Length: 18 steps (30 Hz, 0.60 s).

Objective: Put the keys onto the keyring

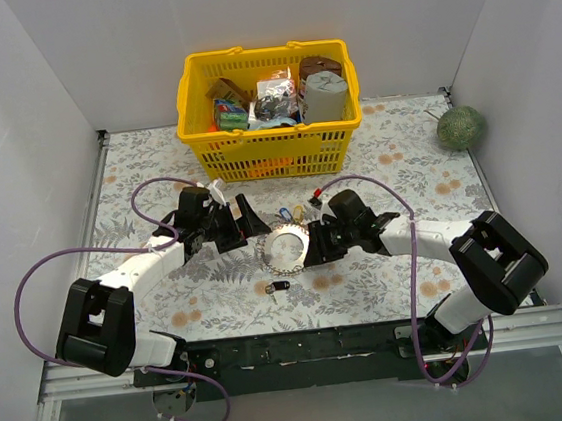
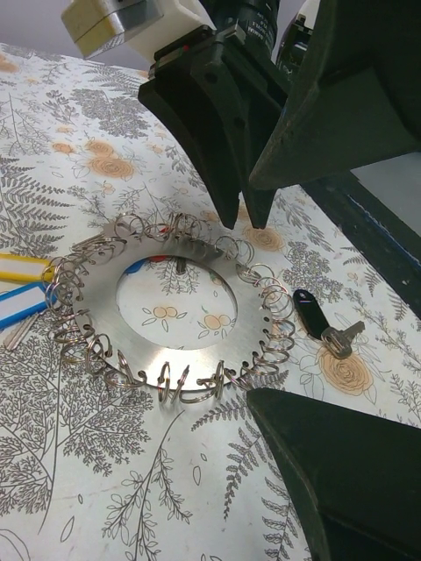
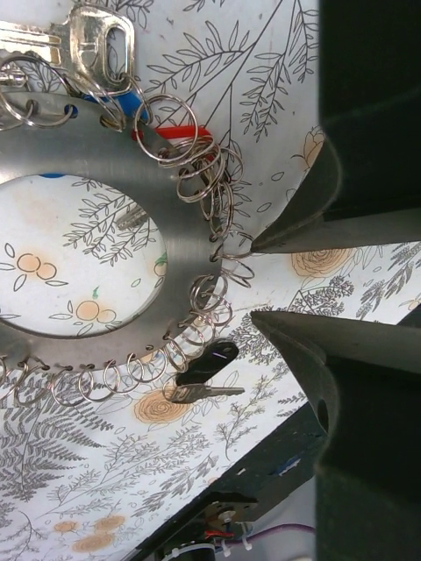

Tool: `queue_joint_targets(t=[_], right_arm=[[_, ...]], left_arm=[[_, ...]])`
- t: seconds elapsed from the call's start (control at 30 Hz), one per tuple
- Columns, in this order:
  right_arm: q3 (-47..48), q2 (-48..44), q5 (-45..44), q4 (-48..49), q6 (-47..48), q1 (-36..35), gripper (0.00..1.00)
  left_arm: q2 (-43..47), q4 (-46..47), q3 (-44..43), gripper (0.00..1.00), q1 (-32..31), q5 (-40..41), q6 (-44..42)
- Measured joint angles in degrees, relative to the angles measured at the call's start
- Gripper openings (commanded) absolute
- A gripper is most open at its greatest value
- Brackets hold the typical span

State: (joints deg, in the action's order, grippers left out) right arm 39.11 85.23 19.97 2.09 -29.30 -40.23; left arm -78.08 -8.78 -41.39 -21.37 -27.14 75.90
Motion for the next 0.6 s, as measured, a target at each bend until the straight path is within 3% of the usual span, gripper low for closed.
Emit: queue_joint_targets(t=[0.6], right_arm=[[-0.44,0.72,0.13,-0.15,-0.96,-0.02,0.45]], left_arm=[[0.00,0.22,0.52,0.97,0.00,-0.28,0.02]])
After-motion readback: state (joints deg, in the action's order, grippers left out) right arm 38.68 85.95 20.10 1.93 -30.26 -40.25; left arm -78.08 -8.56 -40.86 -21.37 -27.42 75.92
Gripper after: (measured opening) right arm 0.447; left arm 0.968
